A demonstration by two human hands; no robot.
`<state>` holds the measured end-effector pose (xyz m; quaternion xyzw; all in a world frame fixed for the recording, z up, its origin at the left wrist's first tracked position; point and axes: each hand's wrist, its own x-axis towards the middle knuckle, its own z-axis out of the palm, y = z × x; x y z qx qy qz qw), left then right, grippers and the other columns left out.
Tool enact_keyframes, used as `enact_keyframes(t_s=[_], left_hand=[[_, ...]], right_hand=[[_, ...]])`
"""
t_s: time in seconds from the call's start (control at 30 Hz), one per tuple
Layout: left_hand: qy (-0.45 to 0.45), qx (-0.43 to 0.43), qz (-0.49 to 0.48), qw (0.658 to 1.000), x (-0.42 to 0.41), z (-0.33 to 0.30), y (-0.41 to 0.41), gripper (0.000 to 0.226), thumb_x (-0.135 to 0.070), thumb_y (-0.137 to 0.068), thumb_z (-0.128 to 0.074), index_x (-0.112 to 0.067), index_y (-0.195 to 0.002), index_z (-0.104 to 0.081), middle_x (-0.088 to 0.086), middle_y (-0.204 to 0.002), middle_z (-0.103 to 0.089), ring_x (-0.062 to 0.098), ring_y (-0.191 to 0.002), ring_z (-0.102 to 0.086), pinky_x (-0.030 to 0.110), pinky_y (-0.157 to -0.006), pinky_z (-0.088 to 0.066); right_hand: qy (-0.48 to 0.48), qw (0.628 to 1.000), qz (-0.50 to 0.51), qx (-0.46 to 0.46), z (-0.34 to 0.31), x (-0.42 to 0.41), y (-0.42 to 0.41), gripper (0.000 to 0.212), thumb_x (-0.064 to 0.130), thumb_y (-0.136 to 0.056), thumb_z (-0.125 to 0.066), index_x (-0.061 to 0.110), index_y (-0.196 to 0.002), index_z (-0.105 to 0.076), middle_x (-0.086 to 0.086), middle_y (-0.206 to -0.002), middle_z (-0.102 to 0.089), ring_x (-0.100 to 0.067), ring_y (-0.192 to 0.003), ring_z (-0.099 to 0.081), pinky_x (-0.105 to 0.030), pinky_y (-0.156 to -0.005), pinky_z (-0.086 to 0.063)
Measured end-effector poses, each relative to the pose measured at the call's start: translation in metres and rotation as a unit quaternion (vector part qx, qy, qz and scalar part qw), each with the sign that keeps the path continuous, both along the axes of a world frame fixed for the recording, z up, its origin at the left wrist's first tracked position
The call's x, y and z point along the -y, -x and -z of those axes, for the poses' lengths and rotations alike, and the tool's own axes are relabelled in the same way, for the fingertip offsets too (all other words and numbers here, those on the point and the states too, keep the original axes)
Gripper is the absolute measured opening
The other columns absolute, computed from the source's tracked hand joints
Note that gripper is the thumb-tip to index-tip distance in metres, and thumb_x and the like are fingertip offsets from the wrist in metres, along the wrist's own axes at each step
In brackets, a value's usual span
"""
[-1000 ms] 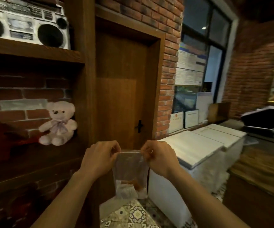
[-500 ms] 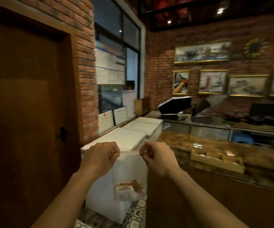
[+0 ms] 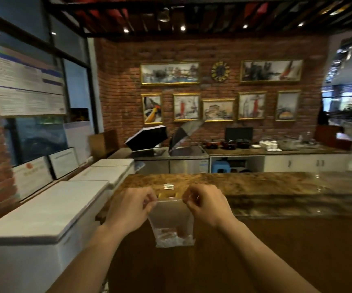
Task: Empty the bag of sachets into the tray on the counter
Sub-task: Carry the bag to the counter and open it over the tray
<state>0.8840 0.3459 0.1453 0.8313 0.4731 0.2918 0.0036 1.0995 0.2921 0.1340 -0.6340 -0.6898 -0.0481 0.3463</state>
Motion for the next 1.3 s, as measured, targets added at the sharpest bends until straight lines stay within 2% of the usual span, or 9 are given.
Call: enact_keyframes(t_s=[0.13, 0.33, 0.6, 0.87, 1.03, 1.3], left_hand=[[-0.003, -0.016, 0.032, 0.999, -0.007, 0.007, -0.045, 0.008, -0.035, -0.093, -0.067, -0.04, -0.099, -0.066, -0.021, -0.098, -0.068, -0.001, -0.086, -0.058, 0.024, -0.07, -0.045], [0.001, -0.026, 0.065, 0.998, -0.021, 0.014, -0.065, 0.012, -0.034, -0.095, -0.063, -0.039, -0.104, -0.068, -0.018, -0.101, -0.072, 0.004, -0.095, -0.065, 0.032, -0.083, -0.056], [-0.008, -0.017, 0.078, 0.997, -0.037, 0.009, -0.056, 0.011, -0.036, -0.095, -0.063, -0.041, -0.102, -0.068, -0.022, -0.099, -0.071, 0.004, -0.096, -0.066, 0.032, -0.081, -0.056], [-0.005, -0.015, 0.077, 0.997, -0.046, 0.011, -0.059, 0.013, -0.034, -0.095, -0.063, -0.041, -0.105, -0.068, -0.021, -0.102, -0.07, 0.002, -0.095, -0.063, 0.028, -0.083, -0.053], [0.005, -0.02, 0.077, 0.997, -0.053, 0.013, -0.072, 0.012, -0.033, -0.096, -0.062, -0.041, -0.104, -0.067, -0.019, -0.101, -0.069, 0.0, -0.09, -0.061, 0.023, -0.075, -0.048], [0.021, -0.035, 0.066, 0.997, -0.058, 0.017, -0.099, 0.012, -0.036, -0.096, -0.06, -0.041, -0.106, -0.064, -0.016, -0.105, -0.07, 0.008, -0.097, -0.063, 0.038, -0.086, -0.056]], right_hand=[[0.005, 0.999, 0.044, -0.007, 0.005, 0.011, -0.039, 0.006, 0.028, -0.089, -0.068, 0.033, -0.092, -0.069, 0.014, -0.087, -0.069, -0.004, -0.082, -0.064, -0.038, -0.074, -0.06], [0.001, 0.996, 0.083, -0.015, 0.008, 0.017, -0.055, 0.007, 0.028, -0.09, -0.069, 0.033, -0.095, -0.071, 0.013, -0.092, -0.071, -0.005, -0.084, -0.064, -0.037, -0.075, -0.06], [-0.004, 0.996, 0.086, -0.002, 0.007, 0.01, -0.049, 0.01, 0.026, -0.093, -0.067, 0.033, -0.098, -0.07, 0.013, -0.098, -0.071, -0.005, -0.089, -0.064, -0.036, -0.078, -0.06], [-0.016, 0.996, 0.092, 0.001, 0.011, -0.005, -0.056, 0.007, 0.03, -0.092, -0.068, 0.033, -0.098, -0.07, 0.012, -0.094, -0.072, -0.005, -0.086, -0.065, -0.036, -0.077, -0.061], [-0.024, 0.996, 0.087, -0.002, 0.015, -0.013, -0.068, 0.007, 0.032, -0.093, -0.067, 0.032, -0.098, -0.072, 0.01, -0.094, -0.073, -0.006, -0.085, -0.065, -0.037, -0.075, -0.061], [-0.014, 0.997, 0.08, -0.015, 0.021, -0.028, -0.1, 0.007, 0.036, -0.092, -0.066, 0.034, -0.097, -0.071, 0.01, -0.091, -0.074, -0.01, -0.085, -0.067, -0.043, -0.075, -0.061]])
